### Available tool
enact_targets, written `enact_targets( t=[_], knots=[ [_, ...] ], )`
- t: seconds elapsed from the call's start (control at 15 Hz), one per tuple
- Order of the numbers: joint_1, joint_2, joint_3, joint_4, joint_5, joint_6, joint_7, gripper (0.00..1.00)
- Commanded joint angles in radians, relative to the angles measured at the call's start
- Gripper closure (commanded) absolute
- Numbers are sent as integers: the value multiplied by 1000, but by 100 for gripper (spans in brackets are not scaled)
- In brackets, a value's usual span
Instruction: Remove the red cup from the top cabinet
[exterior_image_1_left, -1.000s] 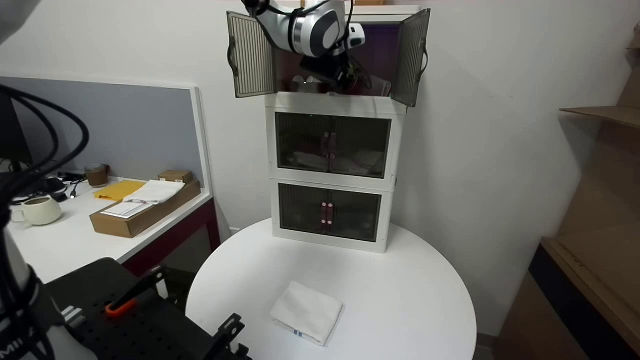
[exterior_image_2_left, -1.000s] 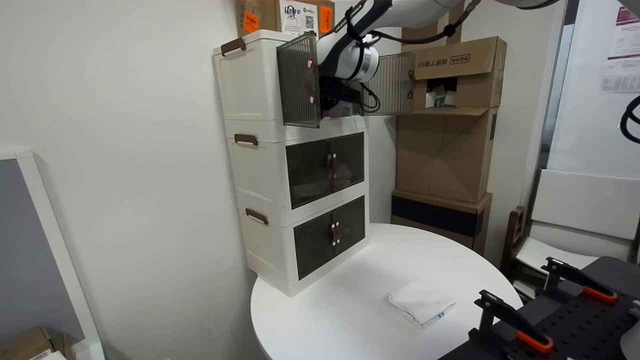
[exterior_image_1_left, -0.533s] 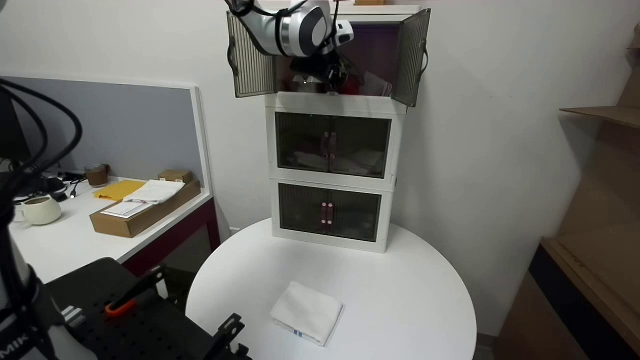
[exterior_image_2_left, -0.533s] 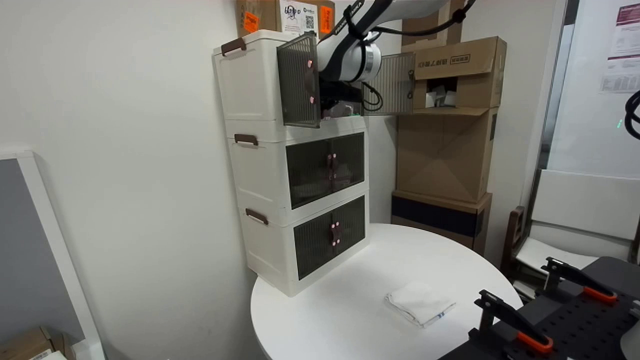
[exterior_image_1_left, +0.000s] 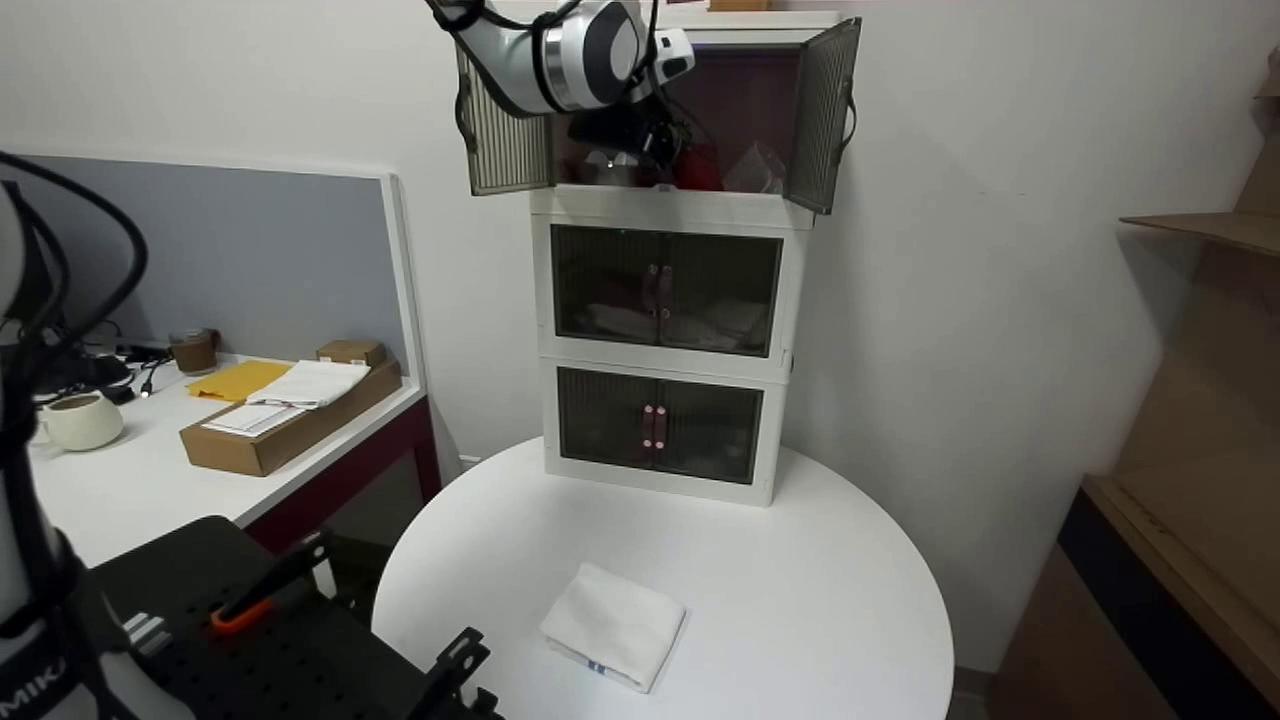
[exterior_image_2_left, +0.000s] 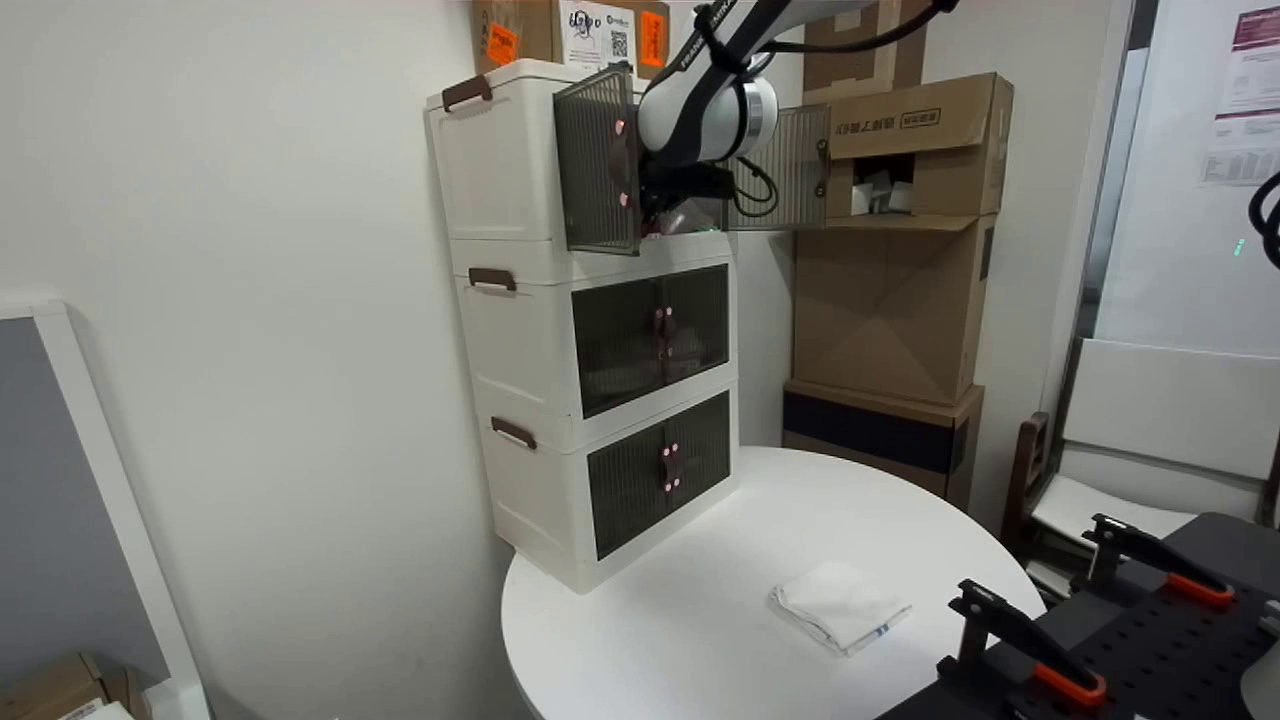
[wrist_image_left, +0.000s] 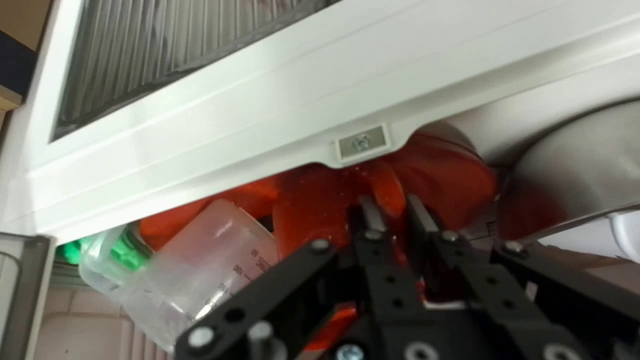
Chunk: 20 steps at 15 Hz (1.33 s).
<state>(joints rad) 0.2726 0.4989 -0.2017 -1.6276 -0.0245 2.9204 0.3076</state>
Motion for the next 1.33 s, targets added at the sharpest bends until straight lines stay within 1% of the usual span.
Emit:
enact_targets(
  t=[0.0,0.13,0.2,0.27,0.4,0.47,0.73,0.87,0.93,1.07,1.27],
  knots=[
    [52,-75,-45,-92,-22,53,49,95],
    [64,-102,-48,-116,-15,81,50,95],
    [74,-112,-58,-125,-18,99,60,95],
    [95,-122,-82,-131,-27,116,83,95],
    [107,-147,-89,-147,-21,133,81,95],
    [117,-158,-99,-155,-24,132,81,95],
    [144,-208,-136,-210,-47,48,67,95],
    [172,-232,-186,-253,-82,17,98,95],
    [190,-244,-223,-278,-107,5,123,95],
    [234,-264,-310,-320,-181,-13,209,95],
    [309,-292,-453,-375,-326,-40,378,95]
  ],
)
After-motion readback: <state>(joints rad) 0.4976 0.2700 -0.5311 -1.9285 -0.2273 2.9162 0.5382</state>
